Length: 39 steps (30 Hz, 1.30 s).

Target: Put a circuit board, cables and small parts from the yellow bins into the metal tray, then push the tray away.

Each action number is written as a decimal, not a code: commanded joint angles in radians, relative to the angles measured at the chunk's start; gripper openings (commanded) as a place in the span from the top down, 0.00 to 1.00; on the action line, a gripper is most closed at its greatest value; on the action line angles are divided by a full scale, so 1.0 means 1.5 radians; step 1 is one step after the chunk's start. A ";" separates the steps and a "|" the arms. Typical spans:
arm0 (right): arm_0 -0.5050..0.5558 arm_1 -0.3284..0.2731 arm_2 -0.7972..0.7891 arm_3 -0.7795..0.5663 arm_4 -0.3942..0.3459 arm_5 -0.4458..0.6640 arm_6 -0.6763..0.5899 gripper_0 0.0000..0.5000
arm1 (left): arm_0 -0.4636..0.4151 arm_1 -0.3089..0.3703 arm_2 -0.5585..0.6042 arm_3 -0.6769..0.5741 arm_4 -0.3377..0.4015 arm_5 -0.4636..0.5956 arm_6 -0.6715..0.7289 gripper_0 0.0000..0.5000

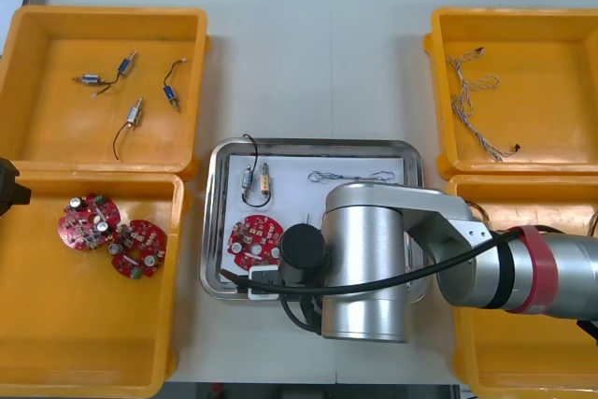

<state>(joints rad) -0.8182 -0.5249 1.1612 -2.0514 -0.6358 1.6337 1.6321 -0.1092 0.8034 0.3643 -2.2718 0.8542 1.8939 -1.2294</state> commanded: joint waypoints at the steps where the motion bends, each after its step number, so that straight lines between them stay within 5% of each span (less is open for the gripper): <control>1: 0.026 0.026 0.016 -0.004 0.027 -0.006 0.008 0.00 | 0.008 -0.008 0.020 -0.019 0.003 -0.008 -0.043 0.00; 12: 0.070 0.048 0.027 -0.004 0.098 -0.006 0.002 0.00 | 0.009 -0.008 0.014 -0.019 0.002 -0.008 -0.043 0.00; 39: 0.078 0.067 0.030 0.033 0.131 -0.028 0.002 0.00 | 0.009 -0.008 0.014 -0.019 0.002 -0.008 -0.043 0.00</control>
<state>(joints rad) -0.7110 -0.4497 1.1891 -1.9913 -0.4540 1.6012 1.6320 -0.1092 0.8029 0.3643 -2.2726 0.8542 1.8919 -1.2294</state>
